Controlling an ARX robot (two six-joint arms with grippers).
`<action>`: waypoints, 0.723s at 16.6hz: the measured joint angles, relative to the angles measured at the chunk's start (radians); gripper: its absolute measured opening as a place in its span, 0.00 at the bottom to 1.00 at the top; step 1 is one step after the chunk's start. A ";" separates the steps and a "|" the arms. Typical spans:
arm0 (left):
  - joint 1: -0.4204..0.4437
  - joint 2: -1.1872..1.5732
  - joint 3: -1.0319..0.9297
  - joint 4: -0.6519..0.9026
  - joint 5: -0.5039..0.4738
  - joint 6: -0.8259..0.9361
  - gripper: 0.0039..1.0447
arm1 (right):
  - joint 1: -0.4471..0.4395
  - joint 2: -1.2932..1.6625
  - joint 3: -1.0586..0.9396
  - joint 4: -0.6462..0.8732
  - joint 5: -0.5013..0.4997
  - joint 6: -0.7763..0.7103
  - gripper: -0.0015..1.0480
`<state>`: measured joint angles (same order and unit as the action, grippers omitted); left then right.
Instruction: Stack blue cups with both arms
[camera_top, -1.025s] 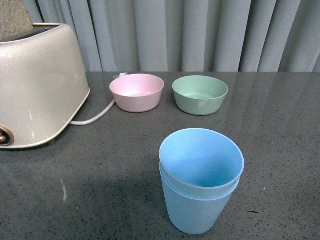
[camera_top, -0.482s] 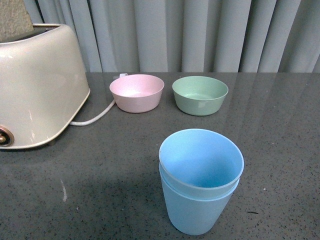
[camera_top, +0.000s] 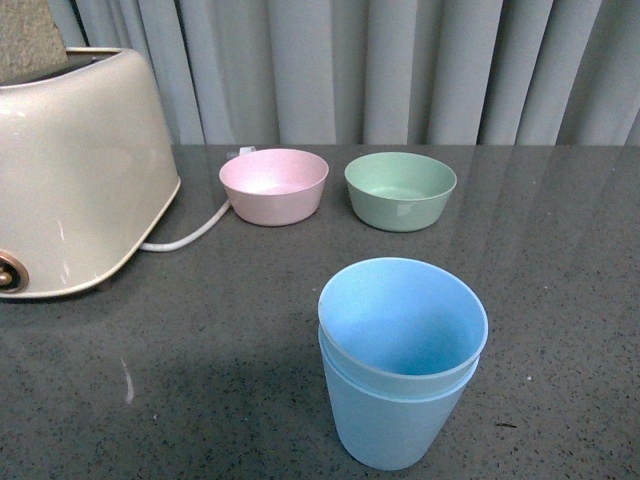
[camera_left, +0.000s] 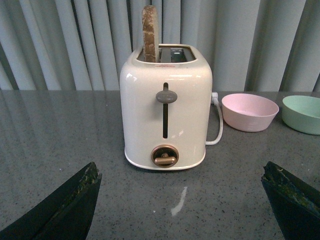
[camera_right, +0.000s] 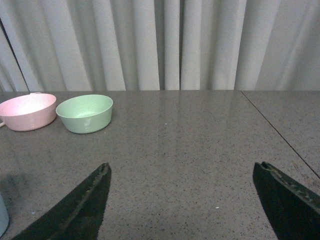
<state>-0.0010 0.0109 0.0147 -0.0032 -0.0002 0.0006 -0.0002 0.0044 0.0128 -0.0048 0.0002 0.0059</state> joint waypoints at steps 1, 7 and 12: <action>0.000 0.000 0.000 0.000 0.000 0.000 0.94 | 0.000 0.000 0.000 0.000 0.000 0.000 0.88; 0.000 0.000 0.000 0.000 0.000 0.000 0.94 | 0.000 0.000 0.000 0.000 0.000 0.000 0.94; 0.000 0.000 0.000 0.000 0.000 0.000 0.94 | 0.000 0.000 0.000 0.000 0.000 0.000 0.94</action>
<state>-0.0010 0.0109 0.0147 -0.0032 -0.0002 0.0006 -0.0002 0.0044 0.0128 -0.0048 0.0002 0.0063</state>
